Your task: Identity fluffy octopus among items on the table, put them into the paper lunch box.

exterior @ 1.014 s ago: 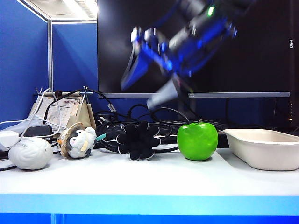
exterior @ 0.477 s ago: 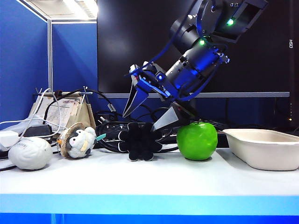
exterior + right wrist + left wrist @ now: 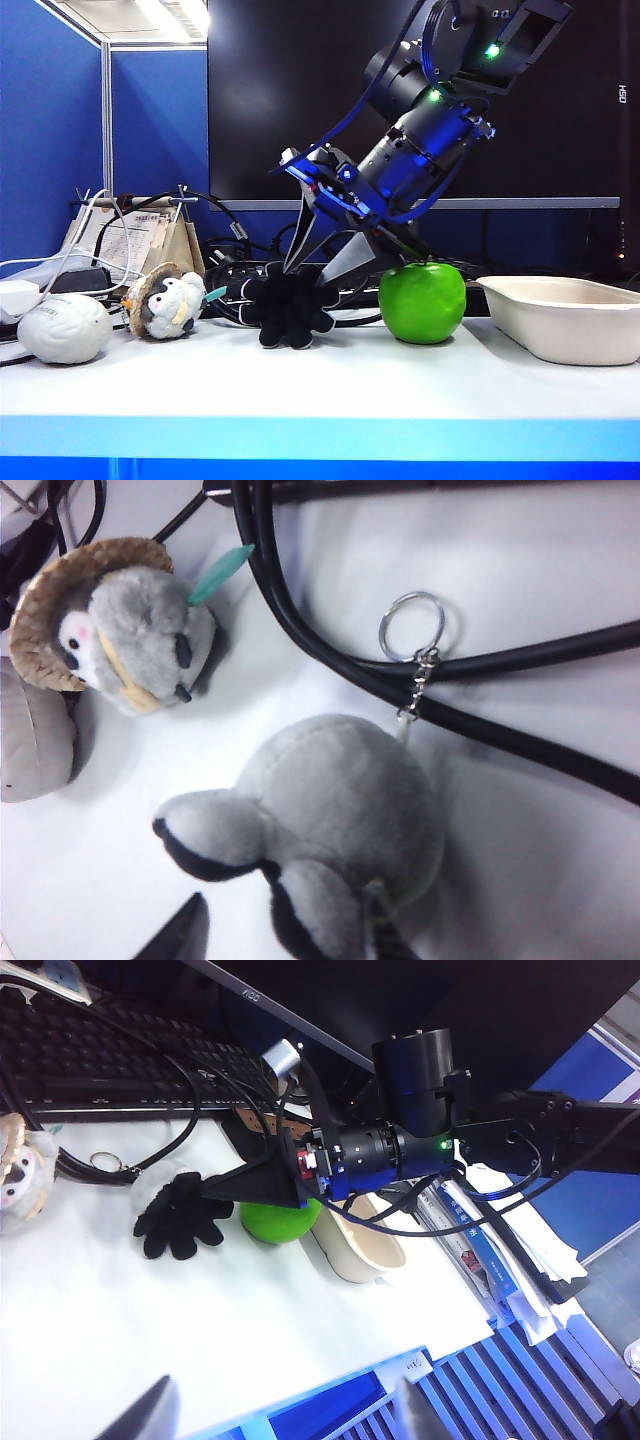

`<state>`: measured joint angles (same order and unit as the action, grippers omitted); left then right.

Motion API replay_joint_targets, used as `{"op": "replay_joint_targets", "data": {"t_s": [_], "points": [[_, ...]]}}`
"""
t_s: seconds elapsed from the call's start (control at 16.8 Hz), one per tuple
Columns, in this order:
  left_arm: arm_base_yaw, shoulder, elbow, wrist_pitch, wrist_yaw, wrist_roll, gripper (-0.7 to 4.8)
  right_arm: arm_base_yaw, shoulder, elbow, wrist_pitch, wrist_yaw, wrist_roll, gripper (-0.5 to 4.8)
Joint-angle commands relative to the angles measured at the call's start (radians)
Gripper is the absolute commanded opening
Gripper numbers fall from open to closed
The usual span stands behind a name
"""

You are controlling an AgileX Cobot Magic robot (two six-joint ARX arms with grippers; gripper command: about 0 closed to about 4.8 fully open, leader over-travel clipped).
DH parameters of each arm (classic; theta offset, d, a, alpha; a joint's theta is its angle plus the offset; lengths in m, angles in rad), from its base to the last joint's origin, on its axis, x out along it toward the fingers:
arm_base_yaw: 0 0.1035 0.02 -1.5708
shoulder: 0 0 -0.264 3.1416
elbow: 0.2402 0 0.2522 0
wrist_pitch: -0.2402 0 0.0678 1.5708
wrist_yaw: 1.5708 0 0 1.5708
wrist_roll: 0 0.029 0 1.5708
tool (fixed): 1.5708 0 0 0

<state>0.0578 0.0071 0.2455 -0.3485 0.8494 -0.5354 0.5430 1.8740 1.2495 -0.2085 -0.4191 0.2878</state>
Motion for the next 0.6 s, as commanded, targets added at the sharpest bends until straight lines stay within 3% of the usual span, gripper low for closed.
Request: {"op": "replay_joint_targets", "data": {"t_s": [0.06, 0.18, 0.6], "points": [[0.0, 0.0, 0.005, 0.014, 0.002, 0.0, 2.83, 0.002, -0.003, 0.002, 0.006, -0.002, 0.0, 0.91], [0.0, 0.0, 0.005, 0.014, 0.002, 0.0, 2.83, 0.002, -0.003, 0.002, 0.006, -0.001, 0.0, 0.0], [0.0, 0.0, 0.005, 0.014, 0.0, 0.0, 2.83, 0.002, -0.006, 0.017, 0.01, -0.006, 0.001, -0.05]]}}
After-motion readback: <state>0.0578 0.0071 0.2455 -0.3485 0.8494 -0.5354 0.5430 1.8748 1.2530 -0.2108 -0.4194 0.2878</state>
